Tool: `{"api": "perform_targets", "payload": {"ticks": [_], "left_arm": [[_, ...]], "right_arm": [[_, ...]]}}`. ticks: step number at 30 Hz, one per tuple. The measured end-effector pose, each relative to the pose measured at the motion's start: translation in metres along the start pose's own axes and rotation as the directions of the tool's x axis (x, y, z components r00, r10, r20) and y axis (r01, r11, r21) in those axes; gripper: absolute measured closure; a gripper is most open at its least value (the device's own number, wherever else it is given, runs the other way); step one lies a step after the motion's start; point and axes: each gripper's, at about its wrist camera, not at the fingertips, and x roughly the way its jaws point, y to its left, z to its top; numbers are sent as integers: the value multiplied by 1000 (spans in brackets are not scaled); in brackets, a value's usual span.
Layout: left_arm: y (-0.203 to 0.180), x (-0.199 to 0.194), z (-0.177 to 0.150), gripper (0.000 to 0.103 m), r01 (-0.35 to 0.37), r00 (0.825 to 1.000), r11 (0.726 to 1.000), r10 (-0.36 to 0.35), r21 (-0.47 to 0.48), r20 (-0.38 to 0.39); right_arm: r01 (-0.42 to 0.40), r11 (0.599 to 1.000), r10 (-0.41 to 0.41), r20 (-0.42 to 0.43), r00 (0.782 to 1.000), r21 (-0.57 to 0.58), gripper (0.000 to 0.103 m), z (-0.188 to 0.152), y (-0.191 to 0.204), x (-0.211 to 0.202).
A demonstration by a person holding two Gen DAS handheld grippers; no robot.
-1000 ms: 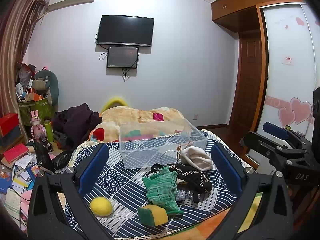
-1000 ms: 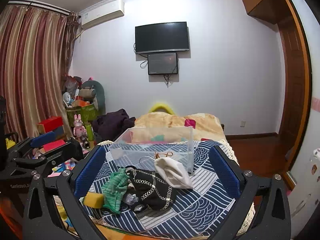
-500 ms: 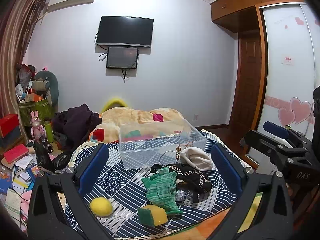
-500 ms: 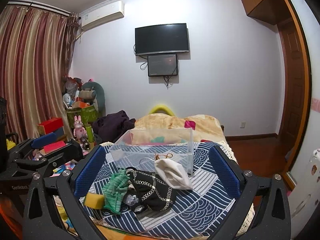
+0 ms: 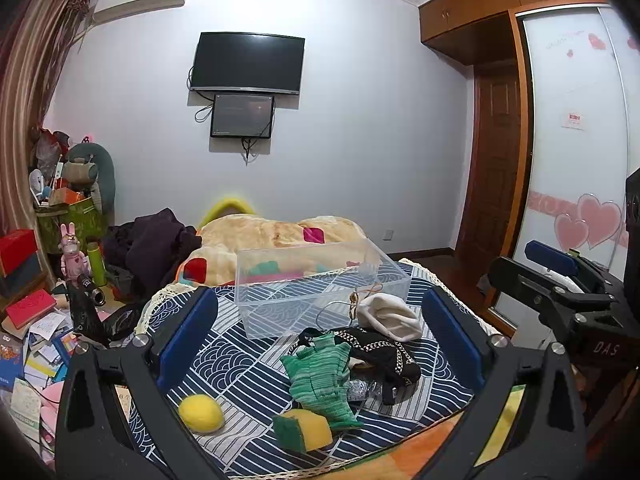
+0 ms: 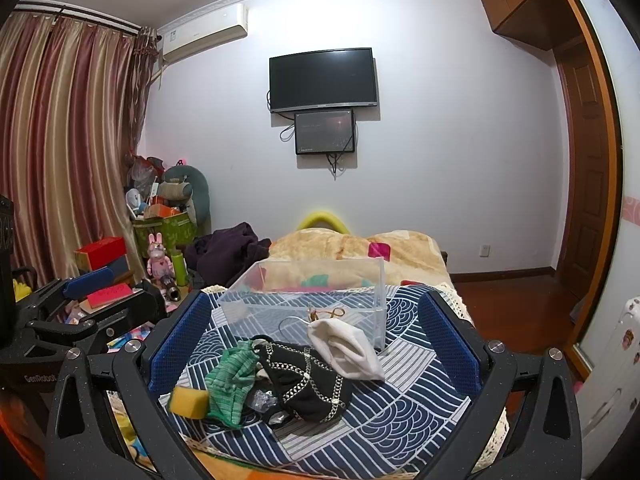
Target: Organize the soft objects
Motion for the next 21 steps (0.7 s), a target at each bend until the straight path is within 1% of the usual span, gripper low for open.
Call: {"api": "perform_targets", "payload": {"ticks": [8, 21], "left_arm": [[-1, 0, -1, 0, 0, 1000, 1000, 0, -1, 0], [-1, 1, -8, 0, 12, 1000, 1000, -12, -8, -8]], "right_arm": [[5, 1000, -5, 10, 1000, 6, 0, 2, -1, -2], [-17, 1000, 17, -1, 1000, 17, 0, -2, -1, 1]]}}
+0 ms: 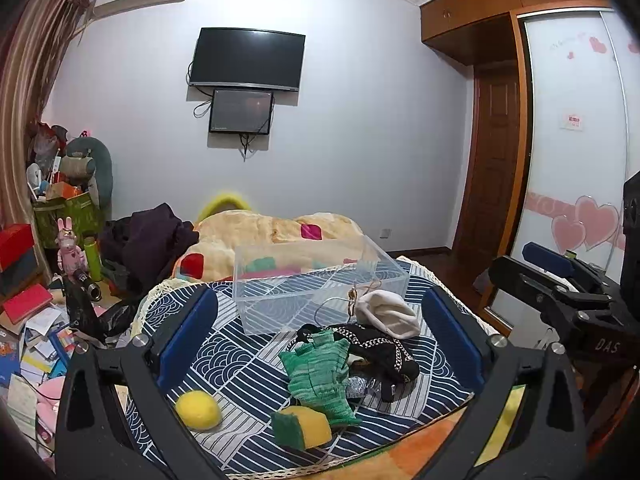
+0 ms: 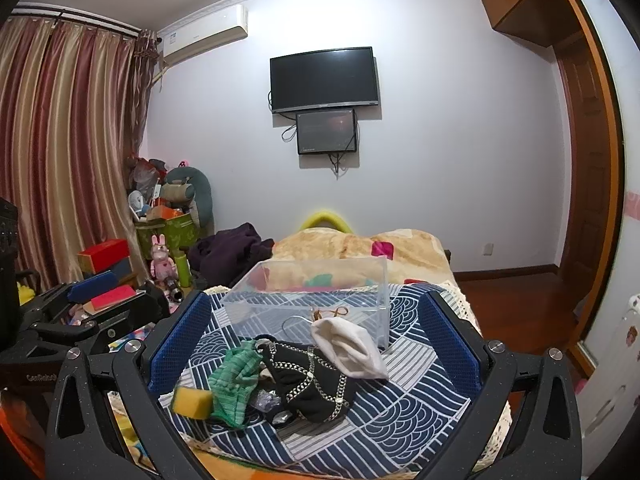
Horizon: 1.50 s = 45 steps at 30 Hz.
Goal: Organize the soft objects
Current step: 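Grasp the yellow ball with left tool while right tool grasps the white cloth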
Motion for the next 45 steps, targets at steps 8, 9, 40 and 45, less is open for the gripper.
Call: {"api": "perform_targets", "payload": {"ticks": [8, 9, 40, 45], "left_arm": [[25, 9, -8, 0, -35, 999, 998, 33, -45, -34], [29, 10, -9, 0, -39, 999, 998, 37, -56, -38], [117, 95, -122, 57, -275, 864, 957, 203, -95, -460], [105, 96, -114, 58, -230, 883, 970, 173, -80, -437]], "right_arm": [[8, 1000, -8, -41, 999, -1, 0, -11, -6, 12], [6, 1000, -6, -46, 999, -1, 0, -12, -7, 13], [-22, 992, 68, -389, 919, 122, 44, -56, -55, 129], [-30, 985, 106, -458, 883, 170, 83, -68, -60, 142]]}}
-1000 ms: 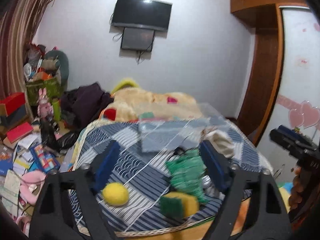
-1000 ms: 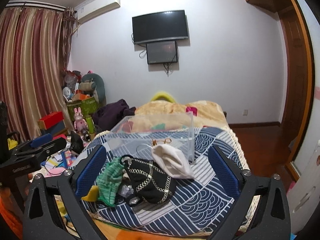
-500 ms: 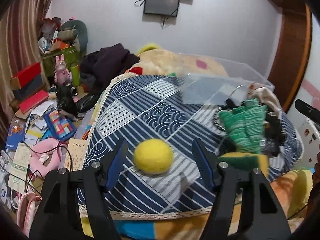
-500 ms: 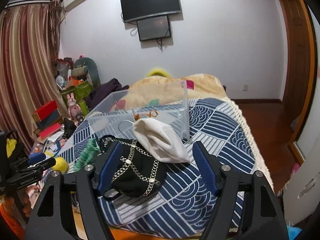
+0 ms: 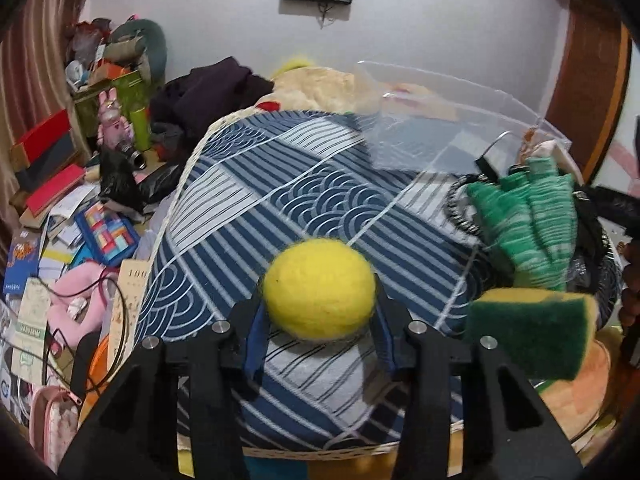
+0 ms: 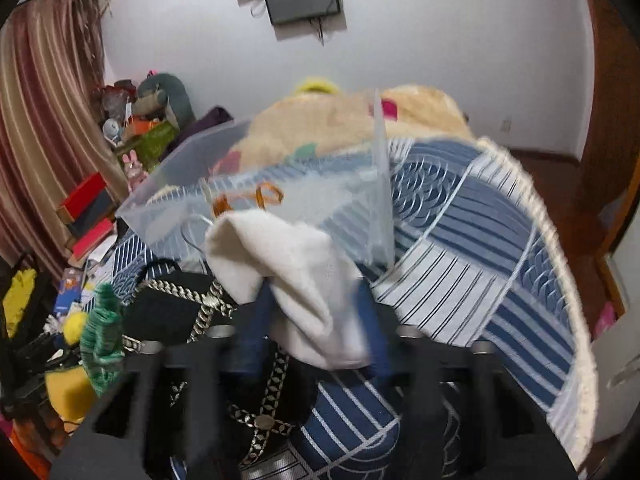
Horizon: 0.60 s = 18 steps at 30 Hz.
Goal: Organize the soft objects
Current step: 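Grasp the yellow ball with left tool while right tool grasps the white cloth, then drop the ball into the clear box with left tool while right tool drops the cloth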
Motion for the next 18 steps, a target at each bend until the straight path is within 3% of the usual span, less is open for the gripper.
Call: {"api": "perform_targets", "payload": {"ticks": [2, 5, 13, 18], "left_arm": [[-6, -4, 6, 58, 19, 1000, 1000, -19, 13, 17], [-15, -11, 19, 58, 47, 997, 998, -49, 32, 52], [-36, -33, 71, 58, 146, 972, 988, -154, 54, 180], [-45, -32, 103, 58, 199, 956, 977, -211, 80, 203]], "right_arm": [[-9, 1000, 8, 18, 1000, 6, 91, -4, -2, -7], [-13, 1000, 12, 52, 999, 10, 93, -6, -3, -23], [-48, 999, 43, 210, 977, 16, 94, 0, -2, -82], [-51, 999, 52, 291, 955, -14, 94, 27, 13, -99]]}}
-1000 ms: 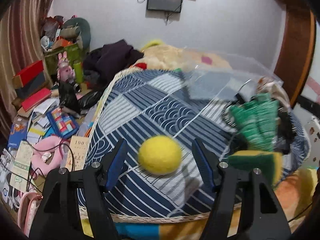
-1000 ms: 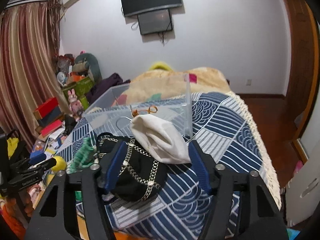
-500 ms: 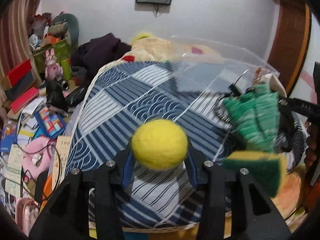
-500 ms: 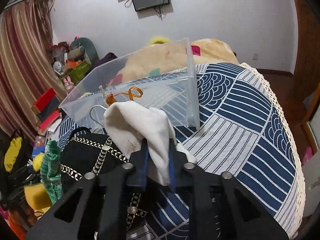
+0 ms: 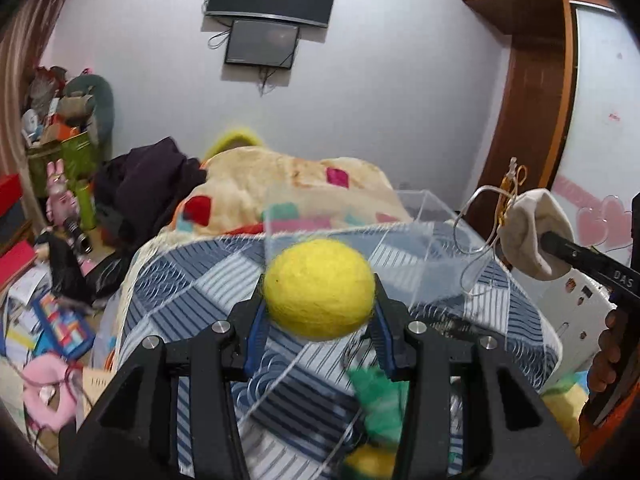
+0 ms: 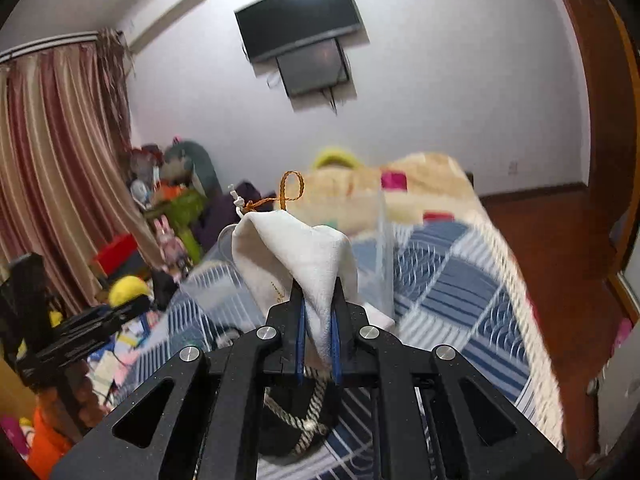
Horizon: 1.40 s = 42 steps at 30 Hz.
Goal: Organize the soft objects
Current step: 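Drop the ball into the clear box with left tool while right tool drops the cloth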
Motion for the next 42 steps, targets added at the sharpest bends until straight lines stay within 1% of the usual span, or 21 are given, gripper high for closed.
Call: {"api": "perform_targets", "payload": {"ticks": [6, 8, 12, 16, 21, 25, 28, 32, 35, 38, 39, 41, 42], "left_arm": [[1, 20, 35, 58, 21, 1000, 1000, -21, 16, 2], [0, 26, 41, 58, 29, 1000, 999, -29, 22, -7], [-4, 43, 51, 58, 16, 999, 998, -14, 59, -36], [-4, 65, 54, 58, 24, 996, 997, -18, 68, -82], [-5, 98, 56, 58, 31, 987, 996, -16, 87, -160], [-6, 127, 52, 58, 23, 973, 994, 2, 105, -230], [-9, 141, 49, 58, 26, 964, 993, 5, 114, -267], [-10, 156, 44, 58, 19, 953, 992, 20, 127, -302], [-9, 163, 43, 58, 27, 946, 994, 10, 109, -325], [-10, 164, 43, 53, 34, 944, 993, 5, 113, -331], [-10, 162, 43, 49, 37, 945, 993, 3, 114, -328], [-12, 158, 45, 44, 34, 948, 992, 5, 119, -318], [-12, 156, 45, 44, 34, 950, 992, 6, 123, -312]], "right_arm": [[4, 999, -3, 37, 999, -33, 94, 18, 11, 17], [4, 999, -3, 41, 999, -36, 94, 23, 12, 24], [13, 999, -11, 35, 999, -40, 94, 33, 11, 39], [16, 999, -17, -8, 1000, -43, 94, 39, 9, 61], [33, 998, -39, -103, 994, -52, 94, 34, 4, 95], [53, 997, -64, -186, 980, -63, 94, 27, 1, 122], [48, 997, -62, -227, 972, -68, 94, 23, 0, 132], [56, 994, -81, -275, 958, -94, 94, 17, 2, 144], [52, 993, -82, -305, 949, -105, 94, 16, 4, 149], [54, 989, -94, -313, 945, -136, 93, 14, 8, 147], [48, 988, -92, -313, 945, -143, 92, 14, 9, 145], [41, 989, -85, -316, 945, -143, 87, 13, 8, 143], [35, 989, -79, -316, 945, -140, 85, 13, 8, 141]]}}
